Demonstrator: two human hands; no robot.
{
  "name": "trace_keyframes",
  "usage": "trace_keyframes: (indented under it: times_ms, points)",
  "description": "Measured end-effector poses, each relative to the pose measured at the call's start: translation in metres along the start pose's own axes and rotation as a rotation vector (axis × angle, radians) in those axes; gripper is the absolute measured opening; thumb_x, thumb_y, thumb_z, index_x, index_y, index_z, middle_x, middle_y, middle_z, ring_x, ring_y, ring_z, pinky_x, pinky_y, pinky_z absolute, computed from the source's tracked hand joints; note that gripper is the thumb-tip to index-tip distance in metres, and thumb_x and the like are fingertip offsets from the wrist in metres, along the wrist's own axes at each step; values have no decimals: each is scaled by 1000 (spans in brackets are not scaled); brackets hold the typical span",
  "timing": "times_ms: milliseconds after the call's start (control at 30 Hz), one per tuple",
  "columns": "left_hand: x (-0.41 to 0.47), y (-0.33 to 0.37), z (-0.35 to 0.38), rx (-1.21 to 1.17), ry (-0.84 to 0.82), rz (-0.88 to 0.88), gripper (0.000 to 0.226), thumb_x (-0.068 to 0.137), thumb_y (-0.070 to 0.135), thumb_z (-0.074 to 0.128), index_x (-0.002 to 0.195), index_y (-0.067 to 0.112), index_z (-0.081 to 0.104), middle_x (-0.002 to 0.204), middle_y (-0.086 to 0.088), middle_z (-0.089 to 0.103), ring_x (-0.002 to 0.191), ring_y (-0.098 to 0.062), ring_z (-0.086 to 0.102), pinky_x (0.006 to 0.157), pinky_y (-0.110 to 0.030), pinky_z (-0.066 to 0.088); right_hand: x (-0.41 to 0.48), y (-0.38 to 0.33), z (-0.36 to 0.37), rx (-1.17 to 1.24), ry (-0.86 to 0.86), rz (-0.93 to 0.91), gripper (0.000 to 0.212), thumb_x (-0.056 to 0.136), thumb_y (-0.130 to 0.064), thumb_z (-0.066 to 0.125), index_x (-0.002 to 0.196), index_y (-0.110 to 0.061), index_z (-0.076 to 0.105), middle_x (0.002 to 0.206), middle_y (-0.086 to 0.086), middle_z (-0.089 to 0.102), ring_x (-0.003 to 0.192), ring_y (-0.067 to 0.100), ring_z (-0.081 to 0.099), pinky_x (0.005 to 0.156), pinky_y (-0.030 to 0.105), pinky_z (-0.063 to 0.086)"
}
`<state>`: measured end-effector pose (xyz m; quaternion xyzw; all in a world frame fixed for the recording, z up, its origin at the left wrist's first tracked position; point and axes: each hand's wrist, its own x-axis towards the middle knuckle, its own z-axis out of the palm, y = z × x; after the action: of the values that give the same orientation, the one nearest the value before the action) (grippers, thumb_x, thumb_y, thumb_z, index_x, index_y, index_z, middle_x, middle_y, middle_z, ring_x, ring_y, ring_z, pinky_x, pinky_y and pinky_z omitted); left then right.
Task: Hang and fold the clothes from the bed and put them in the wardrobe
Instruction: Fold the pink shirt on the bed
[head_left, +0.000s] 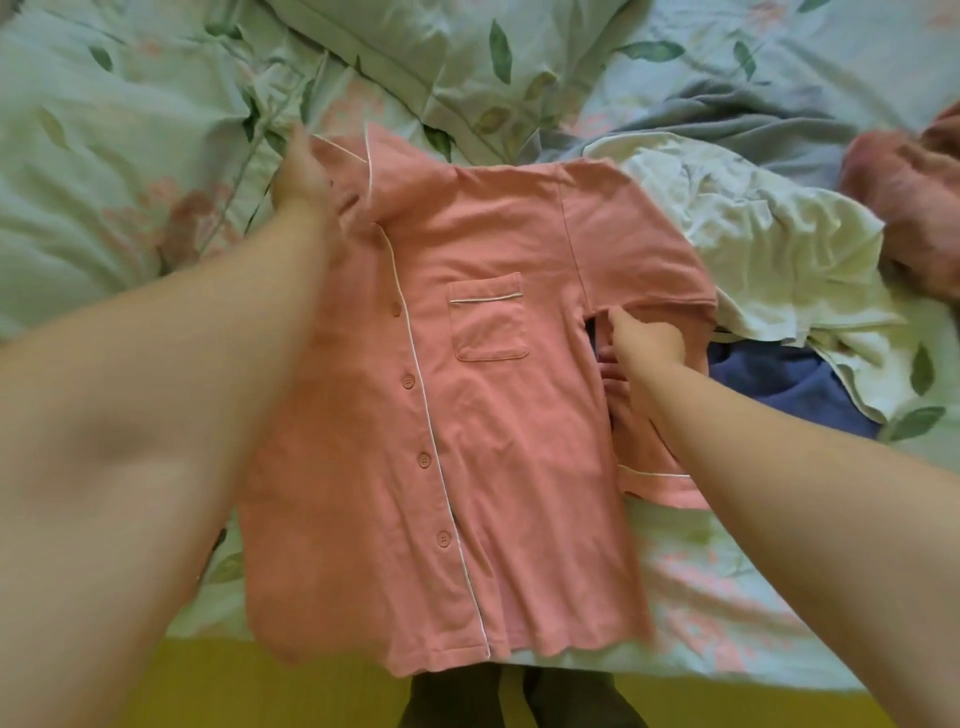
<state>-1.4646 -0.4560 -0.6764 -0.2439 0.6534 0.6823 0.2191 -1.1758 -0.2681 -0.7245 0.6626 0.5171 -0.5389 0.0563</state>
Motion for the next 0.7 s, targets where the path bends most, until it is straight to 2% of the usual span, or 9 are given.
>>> trace_keyframes:
  times_ms: [33, 100, 200, 267, 400, 467, 567, 633, 700]
  points:
    - [-8, -13, 7, 287, 75, 71, 42, 94, 51, 57, 115, 16, 66, 106, -2, 70, 94, -24, 68, 90, -40, 58, -4, 0, -3, 163, -87, 93, 58, 88, -58, 62, 94, 0, 65, 85, 14, 75, 76, 31, 74, 65, 43, 64]
    - [-25, -44, 21, 719, 171, 319, 37, 91, 36, 62, 122, 16, 63, 118, -3, 66, 108, -23, 63, 98, -35, 50, -5, 0, -11, 447, -276, 212, 74, 86, -76, 55, 110, -6, 58, 101, 12, 72, 87, 27, 73, 70, 39, 60]
    - [-55, -76, 49, 1028, 94, 677, 35, 84, 18, 58, 119, 13, 59, 127, -8, 55, 117, -26, 53, 104, -38, 41, 1, 0, -22, 741, -389, 280, 98, 75, -91, 47, 120, -5, 61, 115, 9, 71, 100, 26, 72, 85, 40, 56]
    - [-64, -87, 68, 1188, 52, 788, 40, 81, 14, 55, 121, 13, 58, 130, -10, 51, 121, -30, 48, 103, -42, 40, 5, -4, -27, 859, -377, 272, 100, 71, -94, 47, 120, -9, 64, 117, 9, 71, 103, 27, 71, 94, 41, 53]
    - [-75, -107, 104, 1555, -419, 848, 51, 91, 21, 56, 141, 19, 50, 146, -6, 48, 134, -29, 45, 108, -44, 41, 8, -26, -37, 979, -298, 195, 82, 73, -85, 60, 121, -19, 64, 120, 8, 69, 106, 26, 69, 99, 43, 52]
    - [-78, -120, 113, 1650, -563, 827, 78, 89, 39, 68, 156, 20, 32, 164, -4, 27, 149, -28, 29, 117, -46, 34, 7, -39, -42, 1003, -312, 131, 66, 79, -72, 69, 118, -19, 66, 121, 5, 69, 109, 22, 67, 102, 40, 49]
    - [-74, -136, 121, 1708, -570, 720, 129, 71, 57, 83, 163, 19, 0, 171, 0, -5, 156, -26, 5, 124, -48, 21, 1, -64, -47, 1057, -384, -9, 51, 81, -50, 78, 116, -14, 65, 120, 6, 69, 112, 23, 65, 106, 41, 46]
    - [-69, -140, 126, 1706, -553, 683, 140, 67, 60, 85, 161, 19, -10, 170, 2, -13, 157, -25, -2, 125, -49, 17, -4, -77, -49, 1037, -351, -126, 43, 80, -40, 83, 112, -16, 68, 113, 4, 75, 108, 23, 69, 102, 40, 50]
    - [-66, -142, 129, 1696, -541, 660, 145, 65, 61, 86, 161, 19, -14, 169, 4, -15, 157, -25, -5, 125, -51, 18, -8, -85, -50, 941, -313, -293, 28, 80, -33, 83, 101, -17, 74, 102, -1, 78, 100, 17, 74, 87, 33, 56]
